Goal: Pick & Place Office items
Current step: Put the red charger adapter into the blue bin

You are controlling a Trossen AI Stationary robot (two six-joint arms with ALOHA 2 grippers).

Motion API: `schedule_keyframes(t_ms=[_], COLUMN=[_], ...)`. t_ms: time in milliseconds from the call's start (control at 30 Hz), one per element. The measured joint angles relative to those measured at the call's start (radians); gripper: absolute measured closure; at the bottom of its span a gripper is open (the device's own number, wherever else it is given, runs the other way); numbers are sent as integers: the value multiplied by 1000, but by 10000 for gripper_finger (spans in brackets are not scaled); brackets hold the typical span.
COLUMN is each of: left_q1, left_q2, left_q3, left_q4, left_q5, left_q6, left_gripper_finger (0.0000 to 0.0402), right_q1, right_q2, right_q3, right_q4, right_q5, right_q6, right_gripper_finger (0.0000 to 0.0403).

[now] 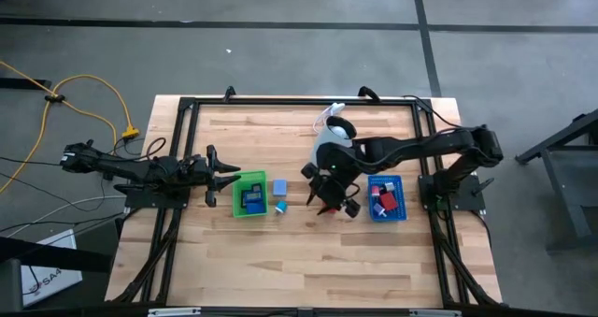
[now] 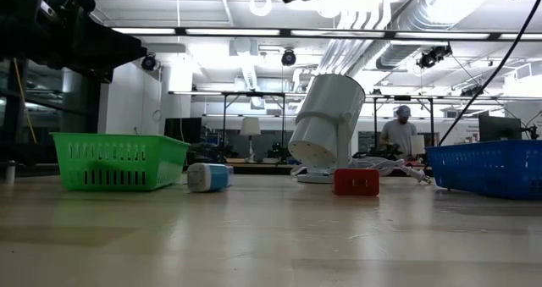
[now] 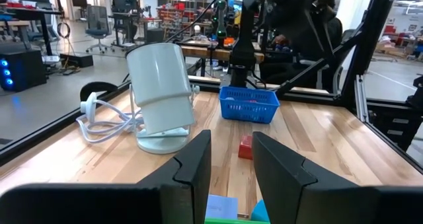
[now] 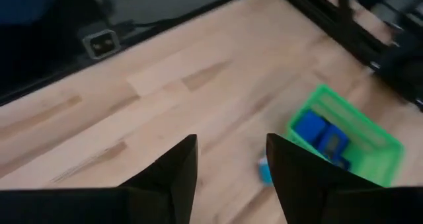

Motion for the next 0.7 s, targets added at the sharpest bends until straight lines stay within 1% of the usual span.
schedule_keyframes(t_ms=[233, 367, 467, 700], left_q1=[0, 0, 0, 0], left_q2=[0, 0, 0, 0], left_q3=[0, 0, 0, 0], left_q4=[0, 0, 0, 0], left_q5=[0, 0, 0, 0], left_q6=[0, 0, 0, 0], left_gripper_finger=[298, 298, 298, 298], right_q1=[-27, -46, -60, -60], right_q2=[48, 64, 63, 63], right_q3=[0, 0, 0, 0], right_q4=[-51, -55, -56, -51], right_q5=[-185, -233, -212, -56], right_q6=[-117, -159, -164, -113], right_gripper_finger=[237, 237, 237, 237])
